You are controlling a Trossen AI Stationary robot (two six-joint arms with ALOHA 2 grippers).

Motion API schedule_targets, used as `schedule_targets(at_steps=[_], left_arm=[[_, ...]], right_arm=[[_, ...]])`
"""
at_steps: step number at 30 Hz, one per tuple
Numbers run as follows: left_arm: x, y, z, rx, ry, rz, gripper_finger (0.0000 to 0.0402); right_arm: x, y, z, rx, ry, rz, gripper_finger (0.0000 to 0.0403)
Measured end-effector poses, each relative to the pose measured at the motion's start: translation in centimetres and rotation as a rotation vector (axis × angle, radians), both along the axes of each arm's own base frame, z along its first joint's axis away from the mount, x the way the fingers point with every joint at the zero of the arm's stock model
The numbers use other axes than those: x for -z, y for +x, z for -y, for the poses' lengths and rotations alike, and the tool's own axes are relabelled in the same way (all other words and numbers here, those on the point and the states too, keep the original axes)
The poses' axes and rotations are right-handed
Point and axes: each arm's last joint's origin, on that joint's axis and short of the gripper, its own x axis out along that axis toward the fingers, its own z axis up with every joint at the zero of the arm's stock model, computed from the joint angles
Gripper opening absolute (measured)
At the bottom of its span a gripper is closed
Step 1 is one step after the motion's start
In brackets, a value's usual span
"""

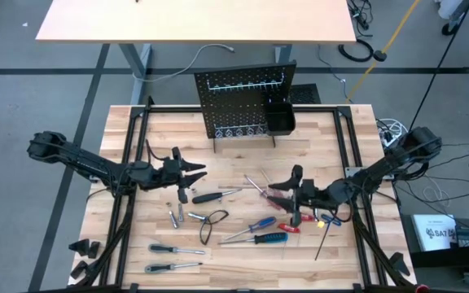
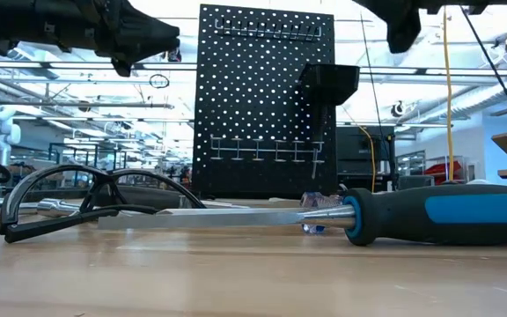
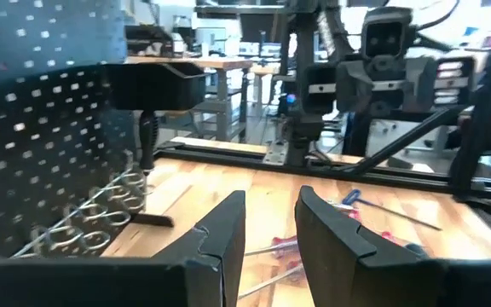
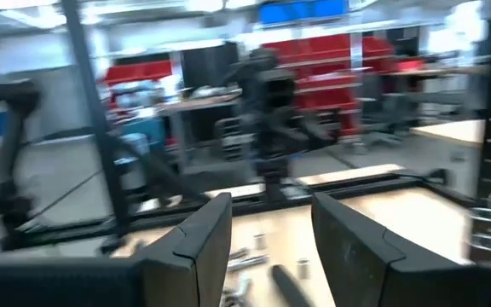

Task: Hang tools onto peg board
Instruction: Hang the black screwdriver on the peg board

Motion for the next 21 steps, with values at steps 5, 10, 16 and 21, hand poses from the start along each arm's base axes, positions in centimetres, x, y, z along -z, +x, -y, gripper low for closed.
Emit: schedule_targets(at_steps=[5, 10, 16, 21], left_arm=[[-0.1, 0.0, 0.2, 0.076, -0.026, 0.019, 0.0107], [-0.1, 0.0, 0.3, 0.096, -0.025, 0.018, 0.0107], [-0.1, 0.0, 0.3, 0.097, -0.024, 0.015, 0.0107], [0.1, 0.0, 0.3, 0.097, -0.02, -0.008, 0.0107]], right_arm=[[0.2, 0.1, -0.1, -0.066, 0.084, -0.005, 0.0155], [1.5, 0.1, -0.4, -0.081, 0.232, -0.132, 0.0155], [1.6, 1.2, -0.9, -0.028, 0.345, -0.377, 0.0155], [0.8, 2.1, -1.5, 0.027, 0.388, -0.567, 0.0155]])
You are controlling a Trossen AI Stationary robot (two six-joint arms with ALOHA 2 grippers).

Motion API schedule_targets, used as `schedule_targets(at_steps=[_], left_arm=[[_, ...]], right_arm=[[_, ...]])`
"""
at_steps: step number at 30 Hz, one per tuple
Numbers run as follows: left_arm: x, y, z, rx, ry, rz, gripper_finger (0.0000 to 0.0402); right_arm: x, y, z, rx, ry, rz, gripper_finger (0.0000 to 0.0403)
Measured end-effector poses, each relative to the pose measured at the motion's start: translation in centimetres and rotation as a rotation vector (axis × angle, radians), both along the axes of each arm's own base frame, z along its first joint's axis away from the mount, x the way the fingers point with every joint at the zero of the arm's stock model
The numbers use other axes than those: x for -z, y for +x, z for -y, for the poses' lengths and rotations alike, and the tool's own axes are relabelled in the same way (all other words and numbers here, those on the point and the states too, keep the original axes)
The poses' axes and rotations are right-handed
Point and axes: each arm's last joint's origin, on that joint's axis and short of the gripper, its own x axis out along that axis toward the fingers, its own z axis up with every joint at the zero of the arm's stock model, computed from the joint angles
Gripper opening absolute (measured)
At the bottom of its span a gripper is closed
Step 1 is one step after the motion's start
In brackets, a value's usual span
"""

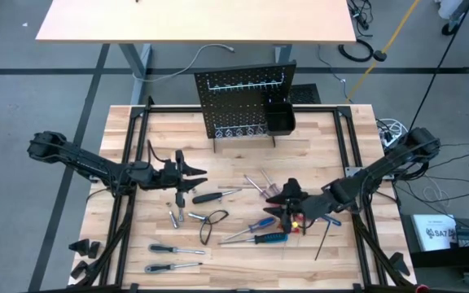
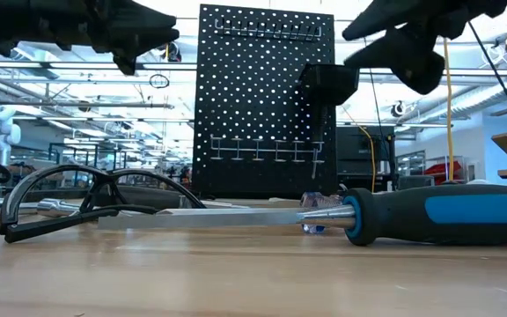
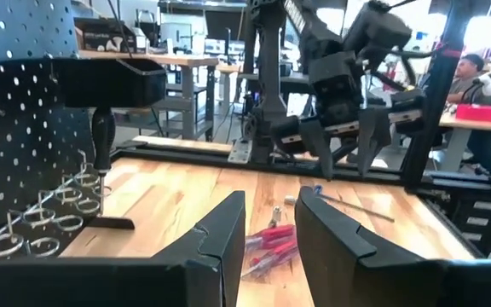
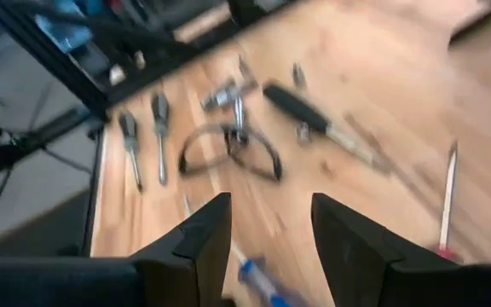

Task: Hang tools onto peg board
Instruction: Hang the black screwdriver on the peg board

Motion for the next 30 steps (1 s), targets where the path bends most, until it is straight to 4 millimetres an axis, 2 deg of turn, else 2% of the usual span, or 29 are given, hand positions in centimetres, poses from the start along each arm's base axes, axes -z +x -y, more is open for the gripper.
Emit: schedule_targets(at_steps=[8, 18, 23, 30], left_arm=[[0.3, 0.0, 0.0, 0.0, 0.007, -0.03, 0.0107], [0.4, 0.0, 0.0, 0.01, 0.01, -0.039, 0.0107], [0.6, 0.0, 0.0, 0.015, 0.015, -0.06, 0.0107], [0.6, 0.0, 0.2, 0.084, 0.004, -0.06, 0.0107]], right_arm=[[0.0, 0.8, -0.8, -0.046, 0.108, -0.144, 0.0155], [0.8, 0.3, -1.2, -0.008, 0.424, -0.289, 0.0155], [0.9, 0.2, -1.1, 0.003, 0.419, -0.308, 0.0155], [0.8, 0.4, -1.0, -0.054, 0.309, -0.266, 0.0155]])
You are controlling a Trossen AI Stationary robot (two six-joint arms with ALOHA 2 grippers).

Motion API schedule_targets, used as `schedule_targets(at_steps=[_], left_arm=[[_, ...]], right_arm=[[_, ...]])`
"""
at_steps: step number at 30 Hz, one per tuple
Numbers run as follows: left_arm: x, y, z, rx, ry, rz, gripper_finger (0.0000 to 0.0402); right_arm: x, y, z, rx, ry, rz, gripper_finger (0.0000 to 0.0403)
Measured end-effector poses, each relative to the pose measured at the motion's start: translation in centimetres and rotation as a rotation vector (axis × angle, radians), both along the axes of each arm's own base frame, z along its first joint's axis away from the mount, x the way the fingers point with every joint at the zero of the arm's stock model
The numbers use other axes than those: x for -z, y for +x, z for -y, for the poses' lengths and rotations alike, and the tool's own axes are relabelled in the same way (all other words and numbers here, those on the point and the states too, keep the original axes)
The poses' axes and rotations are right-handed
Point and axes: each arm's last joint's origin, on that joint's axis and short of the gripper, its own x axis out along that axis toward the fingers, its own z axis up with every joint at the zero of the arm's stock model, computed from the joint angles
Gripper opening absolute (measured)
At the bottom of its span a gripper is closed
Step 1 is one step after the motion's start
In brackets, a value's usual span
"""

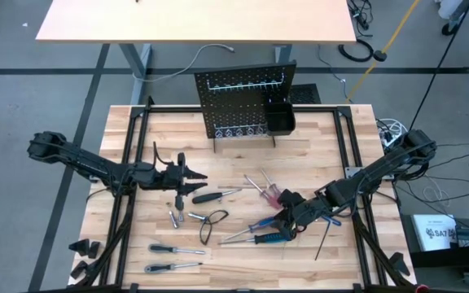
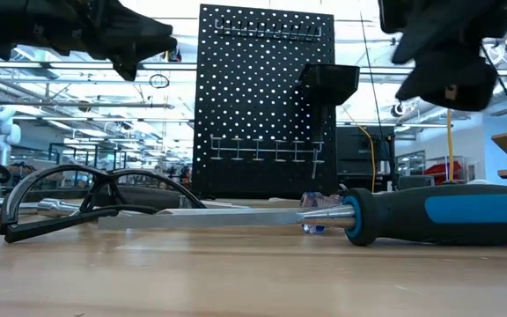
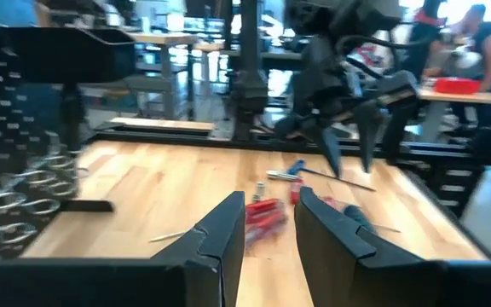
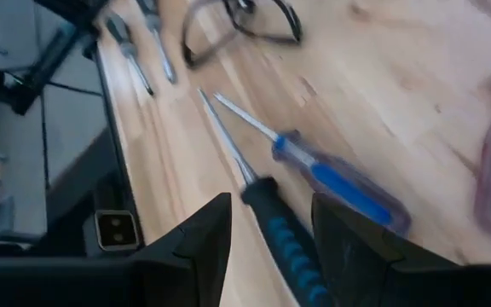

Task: Hang tools onto peg board
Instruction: Hang the black screwdriver on the peg board

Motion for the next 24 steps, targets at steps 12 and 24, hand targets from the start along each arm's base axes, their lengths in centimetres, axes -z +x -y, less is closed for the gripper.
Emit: schedule_targets(at_steps=[12, 24], left_arm=[[-2.0, 1.0, 0.8, 0.027, 0.015, -0.108, 0.0107], [-2.6, 0.7, 2.3, -0.078, 0.019, -0.278, 0.0107]], right_arm=[[-0.4, 0.9, 0.9, 0.036, 0.136, 0.017, 0.0155], [-3.7, 2.3, 2.9, 0.03, -0.079, 0.008, 0.0155]])
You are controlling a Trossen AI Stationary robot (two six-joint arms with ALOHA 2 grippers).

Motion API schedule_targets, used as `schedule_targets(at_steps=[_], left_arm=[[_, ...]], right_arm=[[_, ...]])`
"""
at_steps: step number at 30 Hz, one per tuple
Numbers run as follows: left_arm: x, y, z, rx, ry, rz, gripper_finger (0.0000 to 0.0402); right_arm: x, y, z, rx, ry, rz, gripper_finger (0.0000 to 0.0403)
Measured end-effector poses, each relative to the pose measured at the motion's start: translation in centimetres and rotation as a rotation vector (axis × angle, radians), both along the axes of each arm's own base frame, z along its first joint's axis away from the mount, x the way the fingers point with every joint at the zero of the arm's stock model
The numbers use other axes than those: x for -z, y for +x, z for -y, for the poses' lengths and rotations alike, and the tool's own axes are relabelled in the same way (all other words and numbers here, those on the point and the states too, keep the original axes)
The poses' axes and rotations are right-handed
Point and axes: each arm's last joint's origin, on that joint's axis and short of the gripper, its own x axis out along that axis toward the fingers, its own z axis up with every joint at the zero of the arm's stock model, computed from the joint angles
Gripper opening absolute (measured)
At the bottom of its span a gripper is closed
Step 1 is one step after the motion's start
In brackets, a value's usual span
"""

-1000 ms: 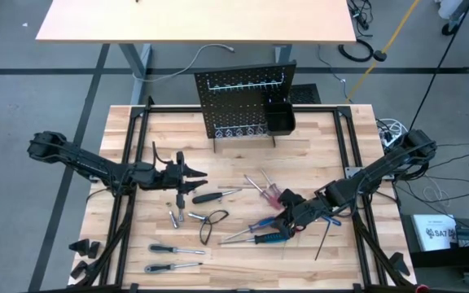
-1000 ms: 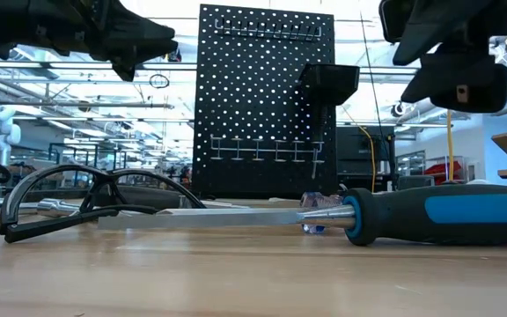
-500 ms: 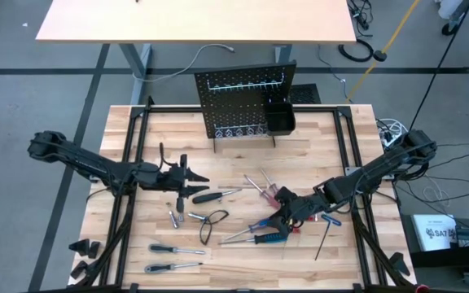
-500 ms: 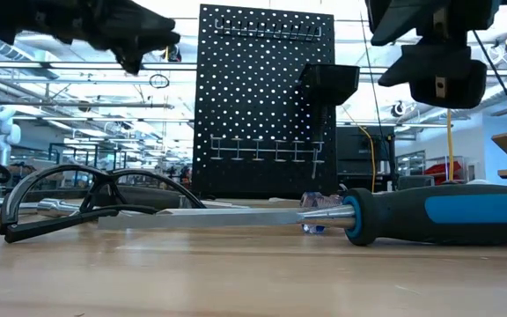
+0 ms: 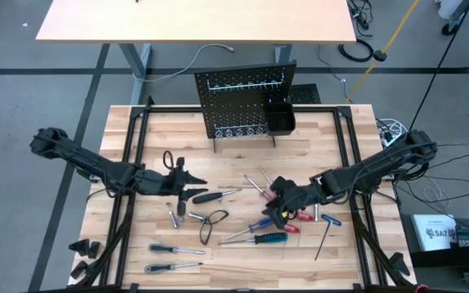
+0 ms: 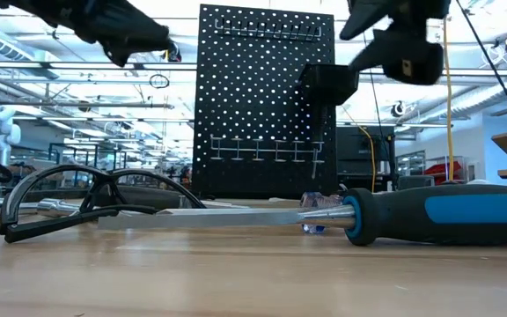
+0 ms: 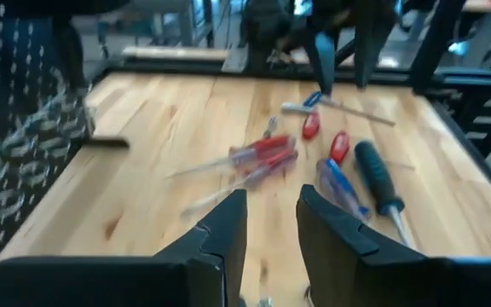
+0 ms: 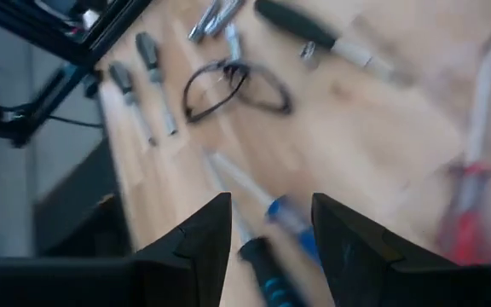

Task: Hang tools onto peg board
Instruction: Hang the black screwdriver on the peg board

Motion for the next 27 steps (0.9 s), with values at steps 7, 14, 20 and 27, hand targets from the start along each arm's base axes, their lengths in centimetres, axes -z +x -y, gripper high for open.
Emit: schedule_targets(at_steps=[7, 14, 20, 27], left_arm=[[2.2, -0.3, 0.8, -0.058, -0.074, -0.173, 0.0107], [4.2, 0.5, 1.2, -0.079, -0.073, -0.264, 0.0107], [5.5, 1.2, 1.5, -0.078, -0.043, -0.318, 0.0107], [6.6, 1.8, 1.7, -0.035, 0.055, -0.35, 0.0107]], right_arm=[[-0.9, 0.3, 0.3, -0.068, -0.203, 0.049, 0.0155], [-0.8, 0.5, -1.1, -0.203, -0.298, 0.106, 0.0155], [0.7, -0.5, -3.1, -0.234, -0.326, 0.002, 0.0155], [2.5, -0.8, -4.8, -0.19, -0.399, -0.053, 0.0155]])
